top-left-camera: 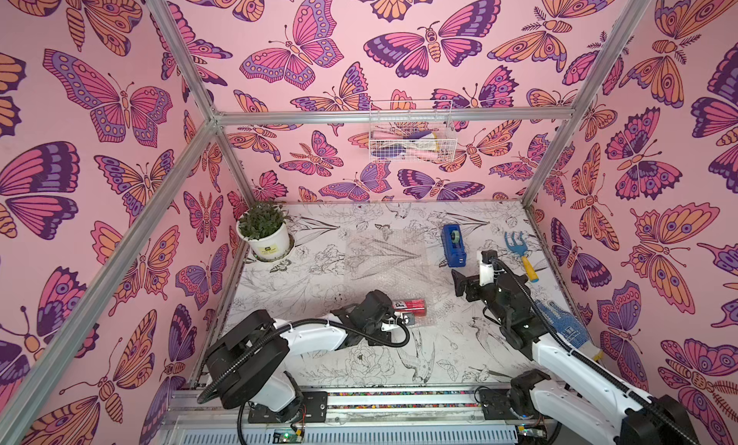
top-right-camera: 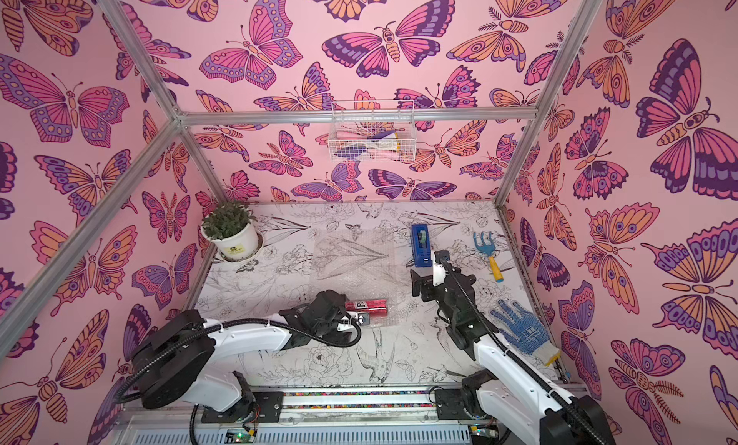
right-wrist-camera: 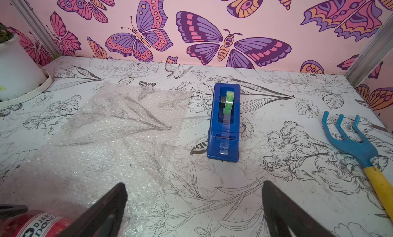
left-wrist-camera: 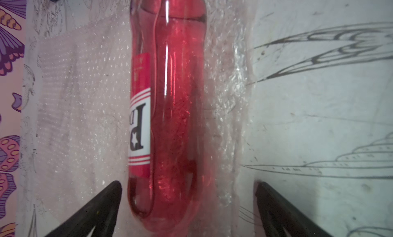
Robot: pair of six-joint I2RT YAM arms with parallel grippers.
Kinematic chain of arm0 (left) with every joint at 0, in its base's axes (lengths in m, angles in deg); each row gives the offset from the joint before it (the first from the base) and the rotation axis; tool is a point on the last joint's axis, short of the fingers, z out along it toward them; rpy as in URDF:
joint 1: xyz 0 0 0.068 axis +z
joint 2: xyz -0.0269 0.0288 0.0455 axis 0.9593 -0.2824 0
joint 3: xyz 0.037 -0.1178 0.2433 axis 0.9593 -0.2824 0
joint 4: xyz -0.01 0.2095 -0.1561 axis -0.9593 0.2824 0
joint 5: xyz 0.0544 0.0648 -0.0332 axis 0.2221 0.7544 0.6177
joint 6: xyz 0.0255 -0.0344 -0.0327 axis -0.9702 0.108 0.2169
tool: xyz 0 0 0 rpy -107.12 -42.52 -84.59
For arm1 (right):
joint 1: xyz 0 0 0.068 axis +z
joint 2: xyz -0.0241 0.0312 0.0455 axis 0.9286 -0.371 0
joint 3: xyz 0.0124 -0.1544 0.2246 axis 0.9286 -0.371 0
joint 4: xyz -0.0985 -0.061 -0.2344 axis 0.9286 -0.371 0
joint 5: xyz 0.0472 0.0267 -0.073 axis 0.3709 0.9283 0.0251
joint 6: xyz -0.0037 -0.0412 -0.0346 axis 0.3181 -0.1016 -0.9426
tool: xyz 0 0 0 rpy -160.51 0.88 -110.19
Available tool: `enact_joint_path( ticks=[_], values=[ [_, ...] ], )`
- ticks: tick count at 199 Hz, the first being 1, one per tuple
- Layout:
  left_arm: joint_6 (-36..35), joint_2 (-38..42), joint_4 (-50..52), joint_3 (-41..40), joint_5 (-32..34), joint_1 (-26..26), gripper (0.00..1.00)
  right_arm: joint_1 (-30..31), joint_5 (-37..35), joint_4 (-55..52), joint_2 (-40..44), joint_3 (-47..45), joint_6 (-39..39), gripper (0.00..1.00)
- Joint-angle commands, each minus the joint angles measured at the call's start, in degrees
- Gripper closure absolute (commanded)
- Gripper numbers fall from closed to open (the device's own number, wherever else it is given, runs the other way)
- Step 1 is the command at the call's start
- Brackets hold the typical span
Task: Wrap wine bottles in bubble wrap
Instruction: Wrap the wine bottle in bubble wrap.
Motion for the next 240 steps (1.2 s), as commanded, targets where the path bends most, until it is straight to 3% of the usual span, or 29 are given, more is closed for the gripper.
enact_joint_path(
  ticks=[1, 56, 101, 118, 140, 176, 215, 240],
  values=[
    [-4.6, -2.16, -1.32, -1.89, 2.28, -0.24, 0.0, -0.57, 0.56, 0.08, 0.27, 1.76, -1.34, 0.01],
    [-4.52, -4.99, -1.38, -1.98, 1.92, 0.23, 0.24, -0.55, 4.01, -0.3, -1.45, 2.37, -4.32, 0.01],
    [-3.88, -5.93, 1.27, 0.36, -1.35, 2.22, 0.4, -0.38, 12.84, -3.78, -1.79, 3.86, -11.65, 0.01],
    [-2.65, -5.98, 9.92, 5.09, -6.11, 3.93, 0.46, 0.08, 17.33, -6.24, -2.11, 5.14, -16.36, 0.01],
    [-1.94, -6.78, 16.3, 9.37, -11.17, 6.26, 0.53, 3.68, 17.88, -17.51, -3.11, 9.18, -27.83, 0.01],
    [-1.6, -9.81, 25.01, 14.95, -17.63, 9.62, 0.57, 9.02, 16.82, -27.78, -2.83, 10.53, -42.12, 0.01],
    [-1.45, -14.85, 36.96, 23.36, -24.3, 13.33, 0.6, 19.76, 14.07, -22.13, -3.51, 5.62, -50.9, 0.01],
    [-3.16, -19.03, 44.17, 28.44, -27.7, 15.27, 0.6, 21.26, 15.1, -16.76, -7.21, 4.63, -52.06, 0.01]
  ],
)
